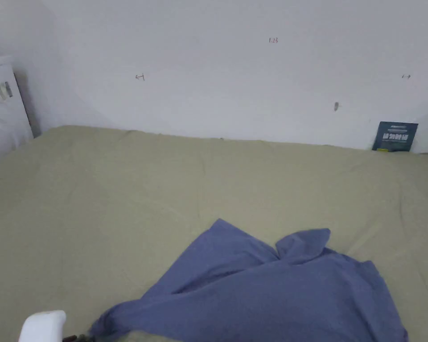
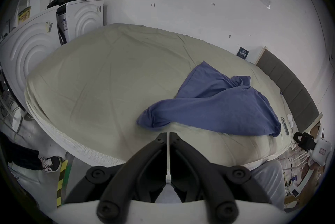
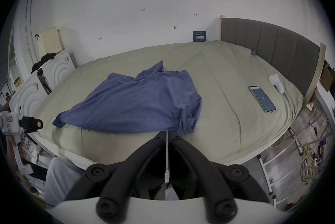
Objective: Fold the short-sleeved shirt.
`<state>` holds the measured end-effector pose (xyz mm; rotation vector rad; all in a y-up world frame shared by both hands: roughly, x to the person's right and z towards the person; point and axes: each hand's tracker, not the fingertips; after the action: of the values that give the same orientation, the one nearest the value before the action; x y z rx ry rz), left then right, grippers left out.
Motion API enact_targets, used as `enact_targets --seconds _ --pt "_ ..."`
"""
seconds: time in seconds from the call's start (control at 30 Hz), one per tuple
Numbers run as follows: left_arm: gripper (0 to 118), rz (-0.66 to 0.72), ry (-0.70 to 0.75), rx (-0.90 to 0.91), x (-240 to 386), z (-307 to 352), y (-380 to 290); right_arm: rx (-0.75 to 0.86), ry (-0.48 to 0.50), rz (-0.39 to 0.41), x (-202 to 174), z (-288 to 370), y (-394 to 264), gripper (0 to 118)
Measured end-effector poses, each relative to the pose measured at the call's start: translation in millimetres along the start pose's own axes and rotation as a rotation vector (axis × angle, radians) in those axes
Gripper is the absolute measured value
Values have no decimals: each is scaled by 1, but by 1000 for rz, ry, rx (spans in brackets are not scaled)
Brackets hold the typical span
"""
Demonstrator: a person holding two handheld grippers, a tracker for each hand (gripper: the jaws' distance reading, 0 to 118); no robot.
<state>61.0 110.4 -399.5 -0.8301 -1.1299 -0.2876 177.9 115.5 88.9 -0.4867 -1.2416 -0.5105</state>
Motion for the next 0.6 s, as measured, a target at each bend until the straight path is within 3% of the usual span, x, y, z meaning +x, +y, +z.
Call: enact_targets --seconds 0.2,0.23,0.27,0.33,0.4,0.43,0.47,0.6 --pt "0 19 11 -29 -14 -9 2 -7 21 18 -3 5 3 1" --pt "4 26 10 -22 -16 -12 5 -11 26 21 -4 5 3 1" --pt "23 -240 272 35 -27 -7 20 -14 29 23 -5 4 3 1" --pt "118 -203 235 29 -30 -23 31 -17 34 20 -7 2 2 1" --pt "115 -245 283 -58 -34 -42 37 -24 41 18 -9 -1 1 1" --pt "115 -272 250 -10 -27 -56 41 -30 39 19 -10 -3 1 1" --pt "115 -235 288 -90 -29 -67 40 -40 39 22 -12 -4 1 1" --pt "110 -275 287 -89 -23 -95 61 -71 35 30 -12 -12 -3 1"
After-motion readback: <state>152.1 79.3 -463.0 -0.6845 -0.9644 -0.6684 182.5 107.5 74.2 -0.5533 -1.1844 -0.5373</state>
